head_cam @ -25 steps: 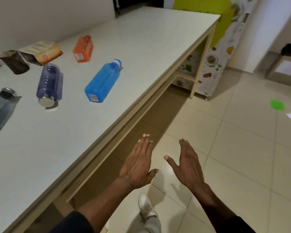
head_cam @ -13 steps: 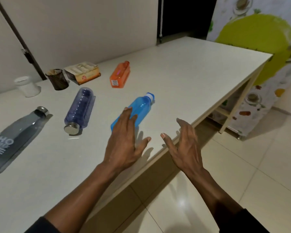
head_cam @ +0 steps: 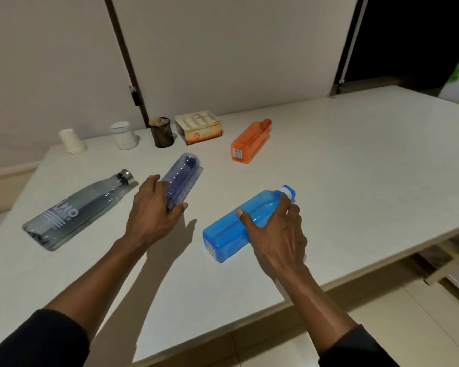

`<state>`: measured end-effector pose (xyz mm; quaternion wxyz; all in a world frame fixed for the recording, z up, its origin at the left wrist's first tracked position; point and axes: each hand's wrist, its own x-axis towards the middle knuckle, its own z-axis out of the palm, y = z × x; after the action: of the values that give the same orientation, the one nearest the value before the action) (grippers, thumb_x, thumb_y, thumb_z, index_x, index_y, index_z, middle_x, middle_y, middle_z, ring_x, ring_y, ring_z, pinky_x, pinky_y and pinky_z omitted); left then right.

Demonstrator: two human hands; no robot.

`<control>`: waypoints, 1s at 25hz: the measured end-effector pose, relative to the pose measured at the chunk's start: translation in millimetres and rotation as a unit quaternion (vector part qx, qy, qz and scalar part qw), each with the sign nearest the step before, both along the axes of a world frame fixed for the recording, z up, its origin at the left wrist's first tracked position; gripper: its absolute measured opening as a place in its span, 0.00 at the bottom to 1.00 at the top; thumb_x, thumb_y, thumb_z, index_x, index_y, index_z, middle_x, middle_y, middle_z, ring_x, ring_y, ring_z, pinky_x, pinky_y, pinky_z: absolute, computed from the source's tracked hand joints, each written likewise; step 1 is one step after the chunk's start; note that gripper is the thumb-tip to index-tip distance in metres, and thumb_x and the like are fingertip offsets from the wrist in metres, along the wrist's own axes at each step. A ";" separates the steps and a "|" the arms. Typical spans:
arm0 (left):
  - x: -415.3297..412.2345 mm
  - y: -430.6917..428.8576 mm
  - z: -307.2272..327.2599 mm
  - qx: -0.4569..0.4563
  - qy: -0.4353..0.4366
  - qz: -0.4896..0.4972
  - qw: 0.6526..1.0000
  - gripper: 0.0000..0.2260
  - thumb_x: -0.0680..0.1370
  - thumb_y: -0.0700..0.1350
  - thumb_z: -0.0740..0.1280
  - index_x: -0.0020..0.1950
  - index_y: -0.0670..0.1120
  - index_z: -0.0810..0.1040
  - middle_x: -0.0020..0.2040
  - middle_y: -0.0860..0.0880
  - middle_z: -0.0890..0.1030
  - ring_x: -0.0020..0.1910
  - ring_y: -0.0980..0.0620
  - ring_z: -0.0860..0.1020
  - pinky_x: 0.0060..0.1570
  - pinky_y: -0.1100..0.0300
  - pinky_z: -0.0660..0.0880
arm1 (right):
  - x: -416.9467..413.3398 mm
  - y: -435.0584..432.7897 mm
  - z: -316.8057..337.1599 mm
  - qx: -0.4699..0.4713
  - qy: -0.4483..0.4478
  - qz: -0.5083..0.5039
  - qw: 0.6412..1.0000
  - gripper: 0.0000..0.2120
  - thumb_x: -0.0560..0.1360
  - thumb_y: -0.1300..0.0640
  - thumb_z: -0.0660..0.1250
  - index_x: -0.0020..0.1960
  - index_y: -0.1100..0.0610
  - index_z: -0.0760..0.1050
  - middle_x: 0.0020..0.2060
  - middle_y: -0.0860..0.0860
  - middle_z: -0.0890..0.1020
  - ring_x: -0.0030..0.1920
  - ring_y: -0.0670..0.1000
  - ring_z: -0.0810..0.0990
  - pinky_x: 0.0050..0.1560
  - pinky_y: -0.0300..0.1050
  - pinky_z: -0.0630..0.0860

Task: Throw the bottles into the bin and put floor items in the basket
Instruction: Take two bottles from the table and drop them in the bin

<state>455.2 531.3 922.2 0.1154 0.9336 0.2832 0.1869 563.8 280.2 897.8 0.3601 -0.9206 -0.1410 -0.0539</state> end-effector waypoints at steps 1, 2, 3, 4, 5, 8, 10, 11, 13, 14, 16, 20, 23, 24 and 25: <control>1.1 4.1 -2.2 0.001 0.016 0.010 1.000 0.33 0.78 0.58 0.75 0.76 0.42 0.72 0.79 0.38 0.68 0.75 0.36 0.71 0.70 0.41 0.73 | 6.5 4.2 0.2 -0.010 0.012 -0.001 1.000 0.54 0.68 0.20 0.60 0.80 0.53 0.51 0.70 0.57 0.70 0.64 0.60 0.74 0.57 0.57 0.76; 2.7 7.4 -4.6 0.004 0.029 0.019 0.999 0.33 0.77 0.59 0.75 0.76 0.42 0.72 0.79 0.38 0.68 0.74 0.37 0.71 0.69 0.41 0.74 | 12.8 8.1 -0.4 -0.024 0.028 0.004 0.999 0.56 0.67 0.18 0.60 0.80 0.54 0.48 0.72 0.59 0.68 0.65 0.61 0.74 0.58 0.58 0.75; 4.8 10.6 -6.7 0.006 0.039 0.026 0.999 0.34 0.77 0.59 0.75 0.75 0.42 0.72 0.77 0.38 0.70 0.72 0.37 0.72 0.68 0.42 0.75 | 18.0 11.1 -1.6 -0.043 0.045 0.010 0.998 0.58 0.66 0.17 0.59 0.81 0.53 0.46 0.73 0.61 0.66 0.66 0.62 0.74 0.60 0.59 0.75; 6.7 14.5 -8.4 0.007 0.047 0.030 0.998 0.34 0.77 0.60 0.75 0.75 0.42 0.72 0.74 0.38 0.72 0.69 0.38 0.74 0.66 0.43 0.76 | 22.1 14.9 -2.8 -0.061 0.060 0.016 0.996 0.60 0.65 0.16 0.58 0.81 0.52 0.43 0.75 0.62 0.64 0.67 0.63 0.73 0.62 0.60 0.74; 9.1 18.3 -9.9 0.008 0.055 0.032 0.998 0.34 0.76 0.60 0.76 0.74 0.41 0.72 0.71 0.39 0.73 0.66 0.40 0.74 0.64 0.44 0.78 | 25.5 17.9 -3.5 -0.077 0.070 0.019 0.994 0.61 0.64 0.15 0.57 0.81 0.51 0.41 0.76 0.62 0.63 0.69 0.64 0.73 0.64 0.61 0.74; 20.0 32.5 -10.7 0.012 0.074 0.034 0.997 0.34 0.76 0.62 0.75 0.72 0.42 0.71 0.66 0.41 0.75 0.62 0.42 0.75 0.61 0.46 0.78 | 33.7 27.9 -4.2 -0.116 0.088 0.018 0.989 0.64 0.62 0.13 0.56 0.81 0.51 0.39 0.77 0.62 0.62 0.71 0.64 0.70 0.66 0.62 0.72; 29.3 42.5 -8.6 0.010 0.088 0.021 0.996 0.34 0.76 0.62 0.75 0.72 0.42 0.71 0.66 0.42 0.76 0.61 0.43 0.76 0.60 0.47 0.78 | 35.7 35.0 -3.2 -0.128 0.108 0.011 0.986 0.65 0.61 0.13 0.57 0.82 0.52 0.39 0.78 0.62 0.60 0.74 0.64 0.68 0.68 0.62 0.71; 34.4 48.5 -8.4 0.014 0.097 0.014 0.995 0.34 0.76 0.63 0.75 0.72 0.42 0.71 0.66 0.41 0.76 0.61 0.43 0.76 0.59 0.47 0.78 | 37.3 40.2 -1.8 -0.132 0.114 0.007 0.985 0.65 0.61 0.13 0.57 0.82 0.52 0.39 0.79 0.62 0.60 0.74 0.65 0.67 0.69 0.63 0.70; 43.2 58.0 -9.7 0.014 0.123 0.002 0.992 0.35 0.76 0.64 0.74 0.74 0.43 0.69 0.67 0.41 0.77 0.62 0.42 0.77 0.58 0.47 0.78 | 40.6 49.6 -0.8 -0.144 0.124 -0.001 0.982 0.66 0.60 0.13 0.58 0.82 0.52 0.39 0.79 0.62 0.59 0.75 0.65 0.66 0.70 0.63 0.69; 46.6 62.3 -11.0 0.006 0.131 0.000 0.991 0.36 0.76 0.64 0.74 0.74 0.43 0.68 0.68 0.41 0.76 0.61 0.42 0.77 0.57 0.47 0.79 | 42.9 54.3 0.5 -0.153 0.133 -0.001 0.979 0.67 0.60 0.14 0.59 0.83 0.51 0.39 0.79 0.62 0.58 0.75 0.65 0.66 0.69 0.63 0.69; 50.6 70.2 -16.1 -0.012 0.134 0.002 0.991 0.36 0.76 0.62 0.74 0.74 0.43 0.66 0.67 0.42 0.76 0.59 0.42 0.79 0.53 0.48 0.79 | 45.8 63.3 4.4 -0.172 0.162 0.004 0.972 0.67 0.59 0.15 0.64 0.83 0.48 0.39 0.79 0.61 0.59 0.73 0.64 0.69 0.67 0.61 0.71; 55.1 81.3 -24.6 -0.039 0.117 0.020 0.992 0.36 0.74 0.62 0.76 0.72 0.46 0.64 0.63 0.45 0.76 0.50 0.47 0.79 0.43 0.53 0.78 | 40.8 75.4 2.9 -0.174 0.193 0.020 0.965 0.64 0.59 0.20 0.70 0.82 0.44 0.41 0.76 0.57 0.63 0.65 0.60 0.77 0.60 0.56 0.75; 53.4 82.8 -26.5 -0.081 0.105 0.029 0.991 0.40 0.71 0.63 0.78 0.72 0.45 0.64 0.64 0.46 0.75 0.51 0.47 0.78 0.44 0.53 0.78 | 30.4 86.1 1.0 -0.186 0.179 0.040 0.965 0.60 0.62 0.24 0.70 0.81 0.42 0.40 0.74 0.56 0.65 0.63 0.59 0.77 0.59 0.54 0.75; 50.2 81.7 -26.9 -0.101 0.099 0.035 0.989 0.40 0.71 0.64 0.78 0.72 0.45 0.64 0.63 0.46 0.75 0.53 0.46 0.79 0.46 0.51 0.80 | 26.4 89.4 1.2 -0.190 0.172 0.047 0.965 0.59 0.64 0.25 0.70 0.81 0.42 0.40 0.71 0.56 0.68 0.62 0.58 0.77 0.59 0.54 0.75; 46.3 79.9 -27.4 -0.128 0.088 0.042 0.987 0.40 0.70 0.64 0.78 0.72 0.45 0.66 0.63 0.46 0.76 0.54 0.46 0.80 0.48 0.51 0.81 | 22.0 92.1 2.0 -0.191 0.161 0.051 0.967 0.57 0.65 0.27 0.70 0.81 0.42 0.41 0.68 0.55 0.70 0.60 0.57 0.77 0.59 0.54 0.75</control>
<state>501.5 611.2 894.8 0.2002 0.9113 0.3527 0.0705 585.9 372.3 899.8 0.1979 -0.9604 -0.1358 0.1416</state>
